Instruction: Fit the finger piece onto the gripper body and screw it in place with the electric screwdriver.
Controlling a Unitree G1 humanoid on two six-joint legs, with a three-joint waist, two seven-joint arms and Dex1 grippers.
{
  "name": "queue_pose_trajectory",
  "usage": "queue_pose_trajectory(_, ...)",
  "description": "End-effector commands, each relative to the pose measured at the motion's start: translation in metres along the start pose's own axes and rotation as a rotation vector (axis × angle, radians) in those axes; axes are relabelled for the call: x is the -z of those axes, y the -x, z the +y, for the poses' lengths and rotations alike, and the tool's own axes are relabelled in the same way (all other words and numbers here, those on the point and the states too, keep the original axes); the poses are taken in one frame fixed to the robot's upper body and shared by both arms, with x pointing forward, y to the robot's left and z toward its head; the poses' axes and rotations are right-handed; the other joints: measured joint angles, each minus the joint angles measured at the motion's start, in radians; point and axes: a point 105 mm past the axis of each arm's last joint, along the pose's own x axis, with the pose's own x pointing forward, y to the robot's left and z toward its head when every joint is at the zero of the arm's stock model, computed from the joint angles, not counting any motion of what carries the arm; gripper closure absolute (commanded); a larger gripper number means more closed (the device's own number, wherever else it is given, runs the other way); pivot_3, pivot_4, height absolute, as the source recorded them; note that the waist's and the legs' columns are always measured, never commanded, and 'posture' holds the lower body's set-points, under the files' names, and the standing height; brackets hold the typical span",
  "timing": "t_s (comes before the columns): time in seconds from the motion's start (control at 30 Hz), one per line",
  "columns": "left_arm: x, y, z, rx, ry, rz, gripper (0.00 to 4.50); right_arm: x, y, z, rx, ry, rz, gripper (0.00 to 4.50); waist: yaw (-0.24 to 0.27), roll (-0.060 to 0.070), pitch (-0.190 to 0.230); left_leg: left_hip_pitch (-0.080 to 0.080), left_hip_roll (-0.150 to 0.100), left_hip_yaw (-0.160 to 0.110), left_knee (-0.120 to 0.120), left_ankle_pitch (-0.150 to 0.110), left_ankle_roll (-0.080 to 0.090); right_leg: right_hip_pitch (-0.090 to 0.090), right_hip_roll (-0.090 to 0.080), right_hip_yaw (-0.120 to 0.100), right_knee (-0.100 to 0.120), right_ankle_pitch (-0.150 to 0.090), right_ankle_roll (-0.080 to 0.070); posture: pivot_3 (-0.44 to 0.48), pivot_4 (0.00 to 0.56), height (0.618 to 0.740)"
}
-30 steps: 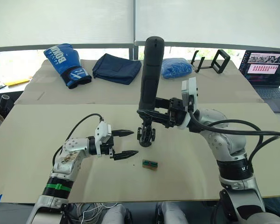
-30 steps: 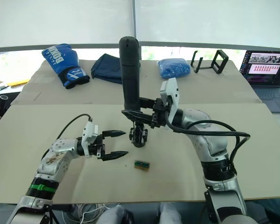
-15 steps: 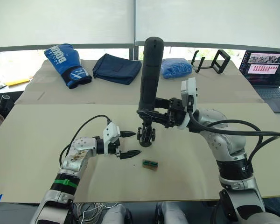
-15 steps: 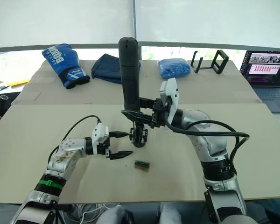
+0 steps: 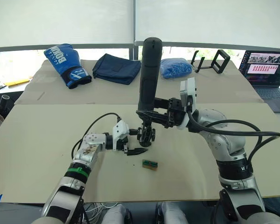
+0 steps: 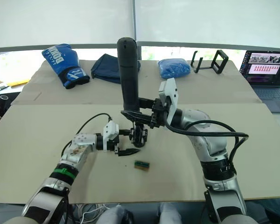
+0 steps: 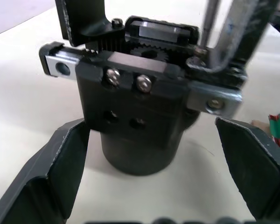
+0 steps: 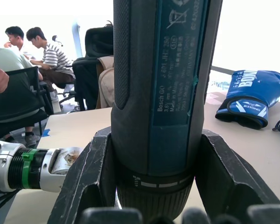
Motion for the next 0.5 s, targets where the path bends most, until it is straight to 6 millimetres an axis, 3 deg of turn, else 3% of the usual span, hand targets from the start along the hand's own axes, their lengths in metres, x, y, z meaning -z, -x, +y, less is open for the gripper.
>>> queue_pose_trajectory(0.03,-0.0116,-0.0058,0.0036,0.018,-0.039,-0.034,0.00,-0.0024,-0.0004,0.0023,-0.008,0.025,0.005,2.57,0.000,0.000,0.000,0.000,0.000,0.000,0.000,0.000,0.000,0.000,0.000,0.000,0.000,0.000,0.000,0.000,0.150,0.740)
queue_pose_trajectory(0.5,-0.0058,-0.0093,0.0044,0.019,-0.079,-0.021,0.00,0.0000,0.0000,0.0026,-0.004,0.022,0.014,2.57,0.000,0.000,0.000,0.000,0.000,0.000,0.000,0.000,0.000,0.000,0.000,0.000,0.000,0.000,0.000,0.000,0.150,0.740)
